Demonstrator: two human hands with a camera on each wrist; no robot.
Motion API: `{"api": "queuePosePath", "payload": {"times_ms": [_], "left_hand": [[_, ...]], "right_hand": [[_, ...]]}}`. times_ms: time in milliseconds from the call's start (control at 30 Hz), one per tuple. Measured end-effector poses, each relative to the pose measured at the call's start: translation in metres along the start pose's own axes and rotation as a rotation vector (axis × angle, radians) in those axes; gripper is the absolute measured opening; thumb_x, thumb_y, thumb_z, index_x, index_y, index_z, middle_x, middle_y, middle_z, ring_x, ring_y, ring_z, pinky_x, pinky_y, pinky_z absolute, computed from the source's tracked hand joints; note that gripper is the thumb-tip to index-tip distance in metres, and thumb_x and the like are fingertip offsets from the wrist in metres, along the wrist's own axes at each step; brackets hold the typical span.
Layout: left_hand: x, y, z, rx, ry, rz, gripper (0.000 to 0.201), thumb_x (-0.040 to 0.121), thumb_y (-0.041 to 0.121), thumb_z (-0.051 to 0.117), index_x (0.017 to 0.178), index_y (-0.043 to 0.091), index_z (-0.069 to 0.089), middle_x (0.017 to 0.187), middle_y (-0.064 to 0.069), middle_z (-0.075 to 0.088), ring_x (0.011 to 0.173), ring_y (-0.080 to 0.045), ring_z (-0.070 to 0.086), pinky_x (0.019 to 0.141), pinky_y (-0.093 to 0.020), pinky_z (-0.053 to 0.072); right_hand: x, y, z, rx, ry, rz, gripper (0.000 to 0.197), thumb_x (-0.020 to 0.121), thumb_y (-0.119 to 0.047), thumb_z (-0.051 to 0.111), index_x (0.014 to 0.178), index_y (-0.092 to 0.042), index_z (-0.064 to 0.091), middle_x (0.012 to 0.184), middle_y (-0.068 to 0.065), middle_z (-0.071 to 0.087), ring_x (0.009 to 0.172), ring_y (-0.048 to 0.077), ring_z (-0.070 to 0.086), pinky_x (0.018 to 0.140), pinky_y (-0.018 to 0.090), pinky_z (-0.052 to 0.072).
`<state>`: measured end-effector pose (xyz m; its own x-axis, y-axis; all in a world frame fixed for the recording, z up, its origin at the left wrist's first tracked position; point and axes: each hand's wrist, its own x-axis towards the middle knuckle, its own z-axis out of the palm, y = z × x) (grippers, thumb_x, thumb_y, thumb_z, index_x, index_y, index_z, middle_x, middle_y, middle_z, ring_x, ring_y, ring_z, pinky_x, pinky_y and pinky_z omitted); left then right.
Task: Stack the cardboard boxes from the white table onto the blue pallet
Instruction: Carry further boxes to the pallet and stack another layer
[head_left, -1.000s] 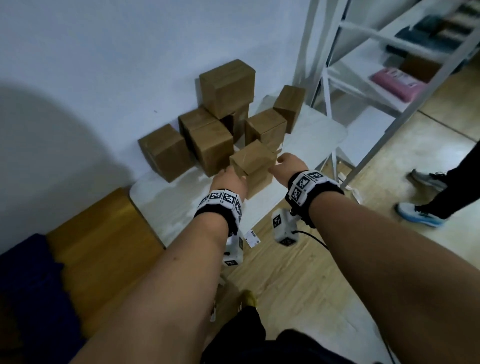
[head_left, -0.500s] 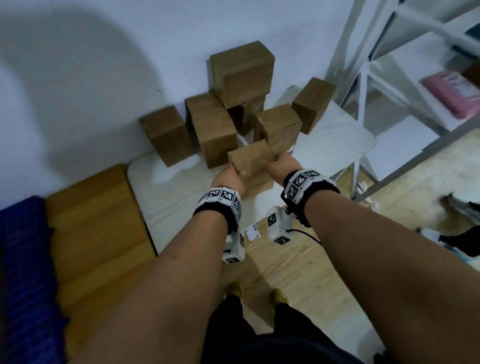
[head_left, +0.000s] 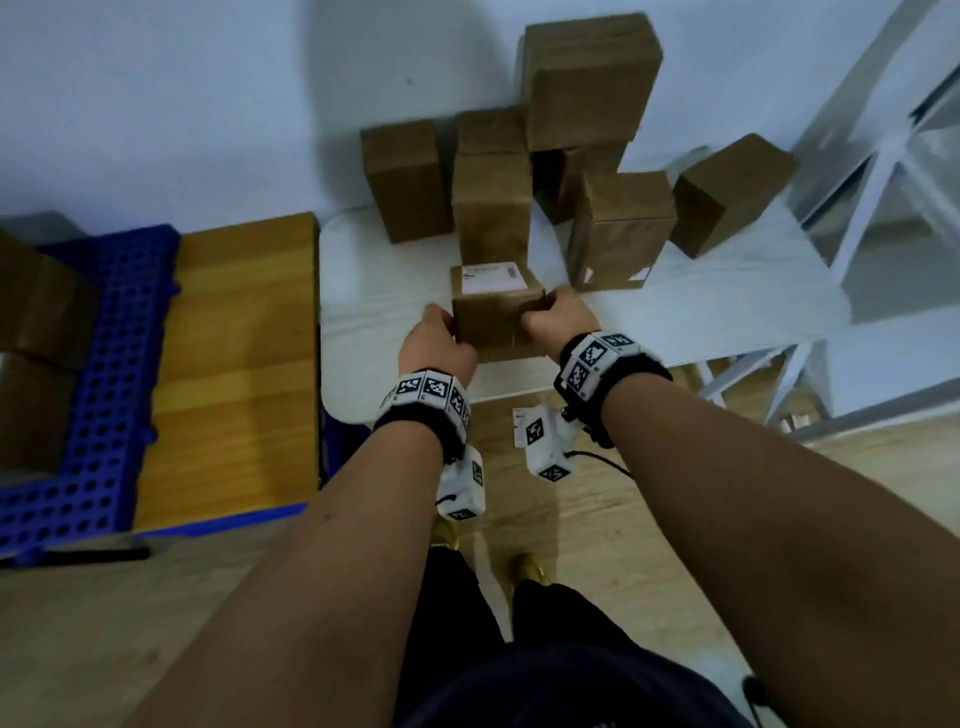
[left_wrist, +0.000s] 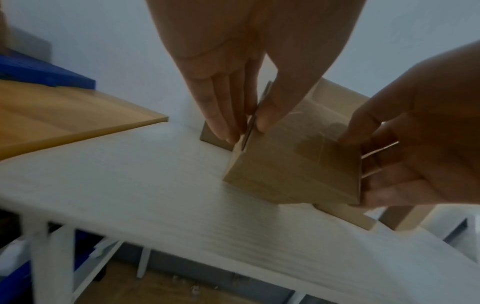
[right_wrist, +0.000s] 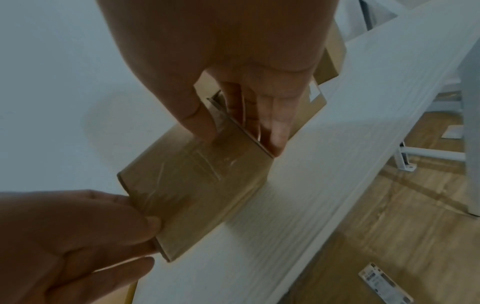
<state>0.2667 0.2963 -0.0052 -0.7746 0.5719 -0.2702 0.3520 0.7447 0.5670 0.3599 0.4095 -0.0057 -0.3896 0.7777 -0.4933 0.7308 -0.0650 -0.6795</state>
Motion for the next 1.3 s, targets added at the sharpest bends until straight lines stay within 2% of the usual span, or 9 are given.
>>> {"api": "queuePosePath", "payload": {"times_ms": [133,300,400,600,733,900,1000,1167,1300], "left_hand": [[-0.009,-0.01,0.011,-0.017,0.011,-0.112,0.026,0.089,0.003,0.045,0.114,0.009,0.052,0.103,-0.012,0.063,0.089,-0.027,0.058,0.071,-0.03,0.04],[-0.004,-0.012,0.017,-0.086,0.053,-0.236,0.034,0.096,0.007,0.036,0.125,0.012,0.053,0.12,-0.015,0.062,0.109,-0.031,0.058,0.077,-0.027,0.038],[0.0,-0.008,0.021,-0.091,0.017,-0.242,0.034,0.101,0.017,0.034,0.126,0.008,0.054,0.125,-0.015,0.061,0.113,-0.031,0.057,0.081,-0.027,0.039],[-0.005,-0.006,0.03,-0.024,-0.122,-0.242,0.033,0.099,0.021,0.04,0.124,0.007,0.056,0.123,-0.013,0.062,0.109,-0.029,0.059,0.076,-0.027,0.039],[-0.015,-0.014,0.024,-0.021,-0.074,-0.231,0.034,0.098,0.021,0.044,0.128,0.011,0.054,0.124,-0.011,0.062,0.111,-0.029,0.059,0.079,-0.028,0.041],[-0.025,-0.03,-0.011,-0.089,0.069,-0.206,0.038,0.099,0.025,0.045,0.135,0.014,0.051,0.128,-0.009,0.06,0.114,-0.027,0.058,0.09,-0.031,0.045],[-0.029,-0.045,-0.039,-0.139,0.132,-0.197,0.038,0.097,0.027,0.047,0.134,0.018,0.051,0.126,-0.006,0.062,0.111,-0.026,0.06,0.089,-0.031,0.047],[-0.038,-0.086,-0.102,-0.202,0.228,-0.166,0.039,0.096,0.028,0.05,0.135,0.022,0.05,0.127,-0.001,0.062,0.111,-0.023,0.06,0.082,-0.027,0.045],[-0.057,-0.122,-0.155,-0.285,0.291,-0.137,0.038,0.093,0.025,0.052,0.131,0.025,0.055,0.123,0.0,0.065,0.106,-0.022,0.062,0.086,-0.029,0.049]], "right_hand": [[0.002,0.01,0.01,0.025,-0.088,0.006,0.055,0.082,-0.042,0.066,0.126,-0.014,0.049,0.121,0.008,0.061,0.107,0.028,0.06,0.089,0.036,0.05],[0.007,0.015,0.011,0.007,-0.124,0.035,0.069,0.088,-0.063,0.05,0.135,-0.012,0.046,0.134,0.01,0.055,0.118,0.03,0.054,0.092,0.038,0.044],[0.011,0.019,0.011,-0.027,-0.138,0.031,0.063,0.092,-0.058,0.048,0.133,-0.011,0.048,0.133,0.01,0.056,0.116,0.029,0.055,0.082,0.033,0.04],[0.011,0.019,0.017,-0.075,-0.214,0.016,0.053,0.087,-0.043,0.062,0.129,-0.013,0.055,0.128,0.006,0.062,0.11,0.025,0.061,0.09,0.035,0.049],[0.007,0.013,0.023,-0.118,-0.212,-0.011,0.045,0.087,-0.034,0.064,0.127,-0.013,0.056,0.127,0.006,0.063,0.109,0.024,0.062,0.088,0.034,0.049],[-0.009,-0.014,0.035,-0.163,-0.188,-0.09,0.039,0.087,-0.03,0.065,0.121,-0.014,0.056,0.121,0.006,0.065,0.102,0.023,0.062,0.085,0.035,0.051],[-0.026,-0.041,0.048,-0.145,-0.183,-0.169,0.037,0.087,-0.03,0.065,0.118,-0.014,0.054,0.119,0.005,0.065,0.097,0.02,0.061,0.079,0.031,0.048],[-0.068,-0.091,0.083,-0.138,-0.165,-0.292,0.042,0.087,-0.042,0.063,0.118,-0.015,0.056,0.119,0.003,0.066,0.1,0.021,0.064,0.09,0.038,0.053],[-0.112,-0.129,0.117,-0.161,-0.151,-0.399,0.029,0.089,-0.039,0.061,0.106,-0.016,0.057,0.106,0.001,0.065,0.089,0.018,0.061,0.075,0.029,0.048]]}}
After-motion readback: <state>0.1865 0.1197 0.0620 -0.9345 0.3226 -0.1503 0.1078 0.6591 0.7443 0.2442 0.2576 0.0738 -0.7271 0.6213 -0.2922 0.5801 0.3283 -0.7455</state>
